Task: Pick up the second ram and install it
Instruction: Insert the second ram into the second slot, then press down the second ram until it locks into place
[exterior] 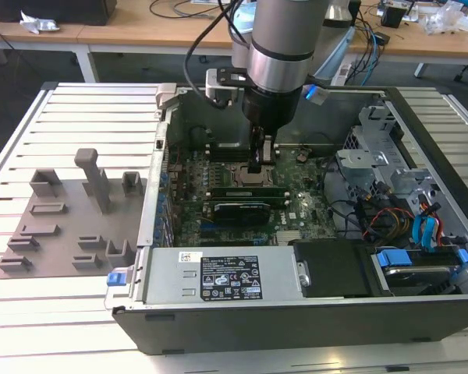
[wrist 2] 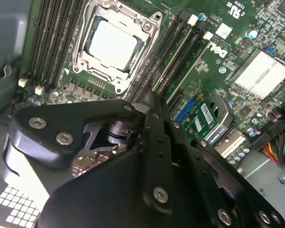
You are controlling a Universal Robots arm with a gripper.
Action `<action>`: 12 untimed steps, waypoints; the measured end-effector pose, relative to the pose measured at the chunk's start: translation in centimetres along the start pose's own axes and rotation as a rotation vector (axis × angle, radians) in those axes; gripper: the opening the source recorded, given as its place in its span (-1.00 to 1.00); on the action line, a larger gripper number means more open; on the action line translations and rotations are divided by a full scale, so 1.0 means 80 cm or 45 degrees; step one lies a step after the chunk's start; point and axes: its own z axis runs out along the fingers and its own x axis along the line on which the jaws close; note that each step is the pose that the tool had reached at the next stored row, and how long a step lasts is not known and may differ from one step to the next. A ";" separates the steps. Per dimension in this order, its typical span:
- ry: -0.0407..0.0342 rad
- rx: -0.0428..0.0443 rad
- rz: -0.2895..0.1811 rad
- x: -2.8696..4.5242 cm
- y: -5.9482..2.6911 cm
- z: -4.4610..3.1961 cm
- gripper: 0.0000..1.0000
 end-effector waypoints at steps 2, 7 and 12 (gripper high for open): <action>0.0001 0.000 0.000 0.0000 0.000 -0.0001 -0.80; 0.0044 -0.001 0.001 -0.0006 -0.024 0.0016 -0.80; 0.0075 -0.002 0.000 0.0008 -0.047 0.0105 -0.80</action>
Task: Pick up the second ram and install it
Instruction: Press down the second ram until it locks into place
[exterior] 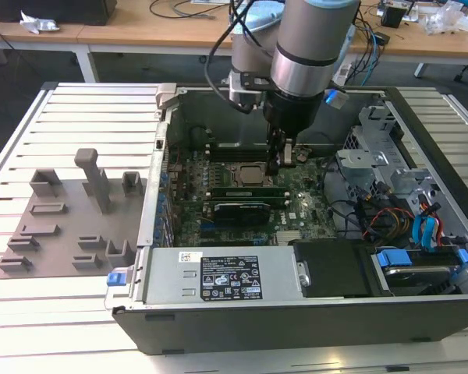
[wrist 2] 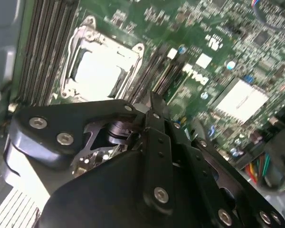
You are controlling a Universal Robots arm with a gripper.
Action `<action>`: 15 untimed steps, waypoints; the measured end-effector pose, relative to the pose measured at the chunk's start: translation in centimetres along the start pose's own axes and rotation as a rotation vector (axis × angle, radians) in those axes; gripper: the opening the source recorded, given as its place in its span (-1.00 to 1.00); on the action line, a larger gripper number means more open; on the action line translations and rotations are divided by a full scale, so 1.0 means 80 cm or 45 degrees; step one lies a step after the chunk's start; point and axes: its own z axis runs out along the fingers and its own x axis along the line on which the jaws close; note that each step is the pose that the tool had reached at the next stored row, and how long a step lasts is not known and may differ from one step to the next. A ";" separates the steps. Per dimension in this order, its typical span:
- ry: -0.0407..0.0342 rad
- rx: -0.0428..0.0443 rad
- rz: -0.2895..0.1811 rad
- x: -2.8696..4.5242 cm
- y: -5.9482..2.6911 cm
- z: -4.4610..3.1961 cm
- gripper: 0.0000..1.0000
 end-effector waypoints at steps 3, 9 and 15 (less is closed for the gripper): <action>-0.0002 0.000 0.000 0.0026 -0.010 0.0144 -0.80; -0.0001 0.000 0.000 0.0031 -0.020 0.0376 -0.80; -0.0009 0.000 0.000 0.0031 -0.020 0.0424 -0.80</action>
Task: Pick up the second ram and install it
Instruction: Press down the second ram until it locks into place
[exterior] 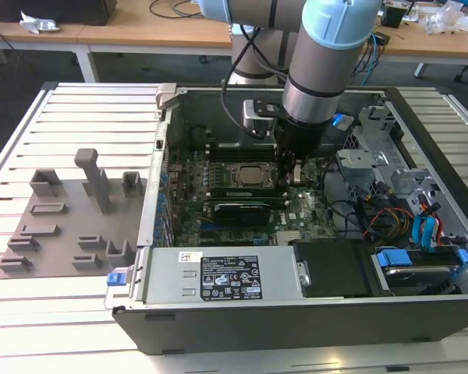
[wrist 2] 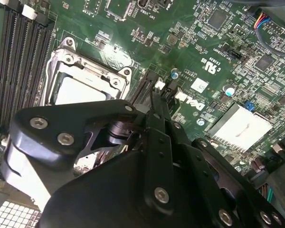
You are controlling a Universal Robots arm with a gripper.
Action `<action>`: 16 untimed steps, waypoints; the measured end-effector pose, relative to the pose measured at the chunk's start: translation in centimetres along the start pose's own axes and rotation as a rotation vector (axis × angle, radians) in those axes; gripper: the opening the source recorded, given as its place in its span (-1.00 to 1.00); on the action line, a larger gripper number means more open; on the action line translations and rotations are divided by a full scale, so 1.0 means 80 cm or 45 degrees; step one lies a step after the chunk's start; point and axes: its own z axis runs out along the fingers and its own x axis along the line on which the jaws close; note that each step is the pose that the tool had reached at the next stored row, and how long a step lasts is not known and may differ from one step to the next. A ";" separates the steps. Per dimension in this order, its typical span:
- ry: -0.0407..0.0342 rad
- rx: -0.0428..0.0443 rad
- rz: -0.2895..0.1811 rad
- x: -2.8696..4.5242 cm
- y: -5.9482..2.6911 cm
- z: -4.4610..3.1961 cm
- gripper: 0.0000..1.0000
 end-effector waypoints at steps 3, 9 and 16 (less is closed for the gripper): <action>0.0007 0.006 -0.001 0.0001 0.014 -0.0128 -0.80; 0.0002 0.016 -0.001 0.0019 0.076 -0.0093 -0.80; -0.0059 0.025 -0.001 0.0037 0.125 0.0019 -0.80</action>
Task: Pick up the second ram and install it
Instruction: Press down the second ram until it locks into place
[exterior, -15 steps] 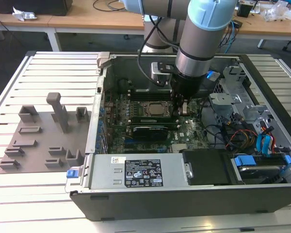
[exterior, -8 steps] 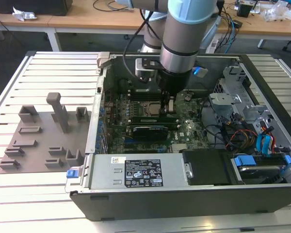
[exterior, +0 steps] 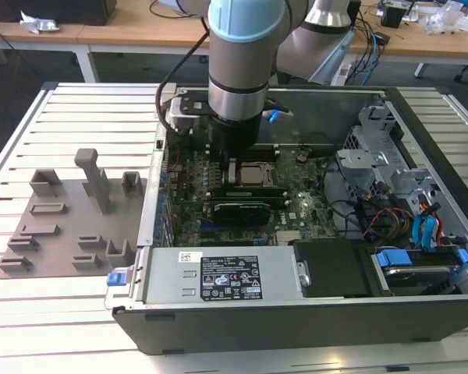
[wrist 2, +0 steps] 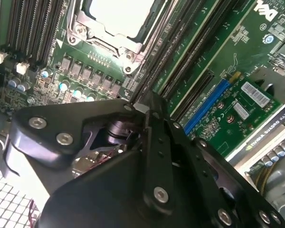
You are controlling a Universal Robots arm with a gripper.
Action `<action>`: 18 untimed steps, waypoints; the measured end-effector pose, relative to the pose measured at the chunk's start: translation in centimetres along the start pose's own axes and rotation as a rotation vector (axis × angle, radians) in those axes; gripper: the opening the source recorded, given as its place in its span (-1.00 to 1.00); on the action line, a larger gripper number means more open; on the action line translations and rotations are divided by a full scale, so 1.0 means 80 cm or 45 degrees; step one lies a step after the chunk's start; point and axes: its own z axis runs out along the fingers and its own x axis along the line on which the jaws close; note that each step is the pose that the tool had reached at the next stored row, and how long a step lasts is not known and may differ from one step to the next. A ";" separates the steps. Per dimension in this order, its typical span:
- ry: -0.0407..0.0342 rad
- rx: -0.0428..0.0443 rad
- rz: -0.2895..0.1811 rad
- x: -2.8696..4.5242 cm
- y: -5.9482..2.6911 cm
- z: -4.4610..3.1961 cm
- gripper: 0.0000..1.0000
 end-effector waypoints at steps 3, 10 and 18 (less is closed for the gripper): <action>-0.0004 0.000 0.000 0.0002 0.001 0.0041 -0.80; -0.0002 -0.002 0.000 -0.0001 -0.008 0.0047 -0.80; -0.0085 -0.053 0.002 -0.0021 -0.045 -0.0200 -0.80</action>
